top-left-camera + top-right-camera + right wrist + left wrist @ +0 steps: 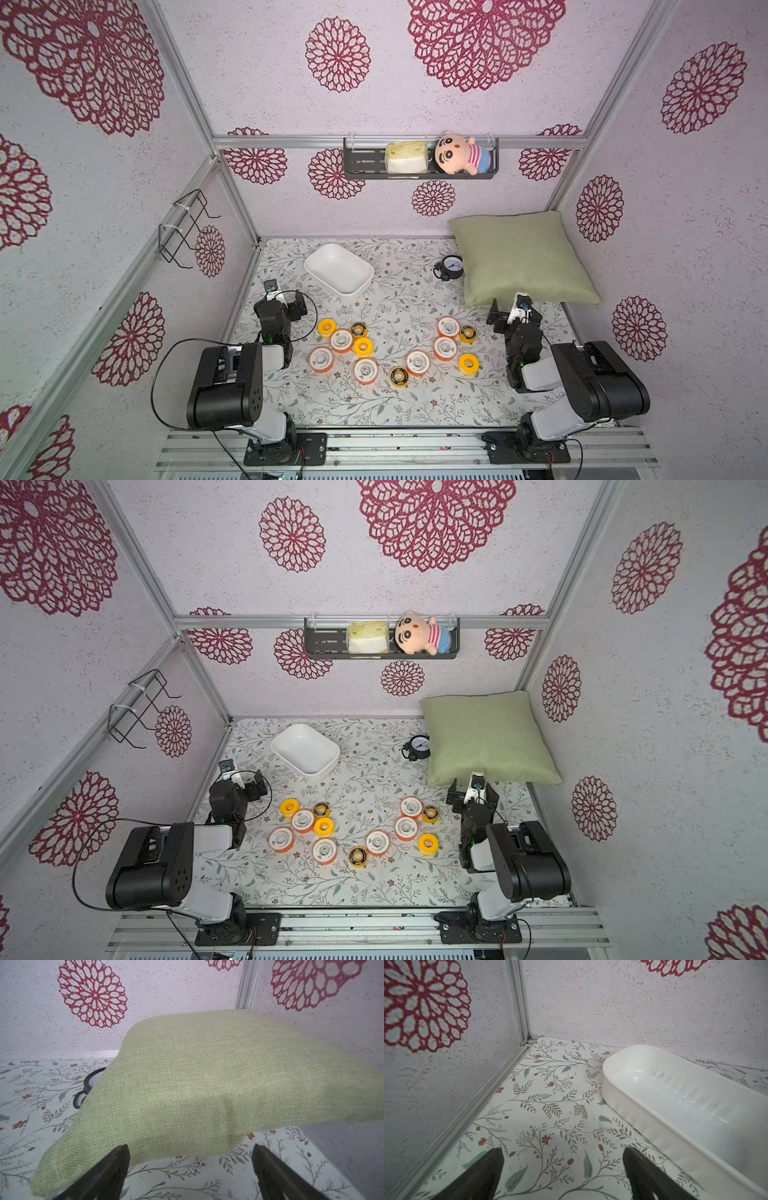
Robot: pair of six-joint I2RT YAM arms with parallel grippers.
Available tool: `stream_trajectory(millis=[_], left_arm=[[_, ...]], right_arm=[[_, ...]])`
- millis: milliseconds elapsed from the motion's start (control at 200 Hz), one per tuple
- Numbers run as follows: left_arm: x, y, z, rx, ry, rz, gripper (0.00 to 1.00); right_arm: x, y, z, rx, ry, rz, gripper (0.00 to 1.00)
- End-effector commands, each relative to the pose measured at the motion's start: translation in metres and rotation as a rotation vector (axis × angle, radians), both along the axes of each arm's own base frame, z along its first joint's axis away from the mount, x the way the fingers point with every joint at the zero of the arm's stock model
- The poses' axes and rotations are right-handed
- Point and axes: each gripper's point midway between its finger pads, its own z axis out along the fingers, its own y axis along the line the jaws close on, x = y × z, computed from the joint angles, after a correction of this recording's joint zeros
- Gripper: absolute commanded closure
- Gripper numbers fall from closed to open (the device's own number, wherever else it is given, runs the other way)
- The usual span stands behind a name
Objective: Put the sealing tape into the storage box
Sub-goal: Move the storage box to the center of the board.
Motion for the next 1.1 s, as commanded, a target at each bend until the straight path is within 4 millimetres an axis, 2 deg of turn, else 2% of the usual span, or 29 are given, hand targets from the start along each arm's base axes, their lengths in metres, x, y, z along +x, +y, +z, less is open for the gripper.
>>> stream_trajectory(millis=[0, 640, 765, 931, 1036, 1096], left_arm=[[0.004, 0.005, 0.007, 0.001, -0.024, 0.016, 0.03], [0.002, 0.005, 0.009, 0.003, -0.039, 0.018, 0.03], [-0.012, 0.01, 0.026, -0.004, -0.09, 0.069, 0.03], [-0.036, 0.031, 0.049, -0.013, -0.149, 0.219, 0.03], [-0.048, 0.045, 0.059, -0.047, -0.132, 0.324, 0.02], [-0.051, 0.045, 0.062, -0.098, -0.082, 0.346, 0.03]], right_arm=[[0.003, -0.004, 0.012, 0.013, -0.046, -0.024, 0.01], [0.001, -0.004, 0.014, 0.013, -0.055, -0.021, 0.01], [-0.006, -0.004, 0.023, 0.018, -0.082, -0.016, 0.01], [-0.013, -0.016, 0.035, 0.035, -0.095, -0.087, 0.01], [-0.015, -0.023, 0.041, 0.073, -0.069, -0.134, 0.01], [-0.015, -0.027, 0.044, 0.131, -0.043, -0.169, 0.01]])
